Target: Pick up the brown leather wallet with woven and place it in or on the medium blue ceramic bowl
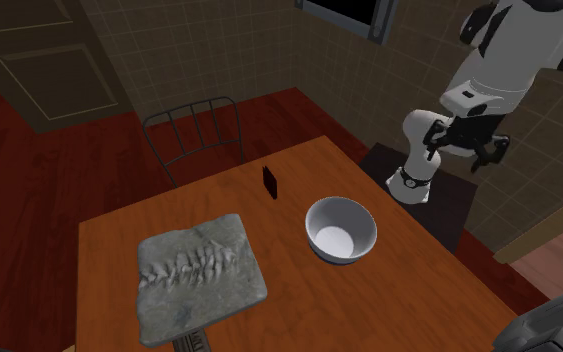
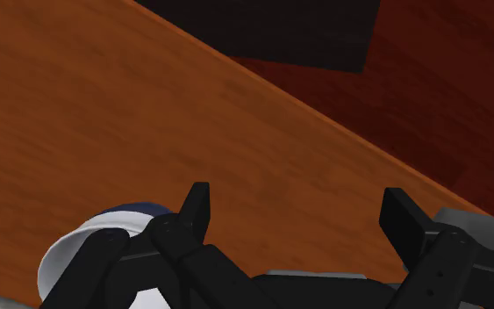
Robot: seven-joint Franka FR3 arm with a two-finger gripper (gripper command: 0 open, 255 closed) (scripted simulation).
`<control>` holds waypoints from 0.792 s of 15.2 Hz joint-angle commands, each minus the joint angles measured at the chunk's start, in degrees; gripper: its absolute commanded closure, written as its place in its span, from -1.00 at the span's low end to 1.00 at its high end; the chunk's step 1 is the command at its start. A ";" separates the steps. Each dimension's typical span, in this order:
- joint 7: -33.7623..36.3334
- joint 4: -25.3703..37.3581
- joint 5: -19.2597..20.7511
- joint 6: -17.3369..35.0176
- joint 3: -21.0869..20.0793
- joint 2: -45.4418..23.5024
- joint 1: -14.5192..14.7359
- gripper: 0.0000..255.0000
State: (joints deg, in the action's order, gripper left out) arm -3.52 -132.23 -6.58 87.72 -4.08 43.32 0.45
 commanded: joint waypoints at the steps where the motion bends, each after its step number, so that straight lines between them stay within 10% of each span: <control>1: 0.00 0.00 0.00 0.00 0.00 0.00 0.00 -1.00; 12: -26.36 -4.28 10.86 8.67 15.38 -3.27 -0.90 -1.00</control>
State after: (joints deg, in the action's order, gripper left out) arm -27.23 -136.69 3.34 95.49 9.83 40.88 -0.41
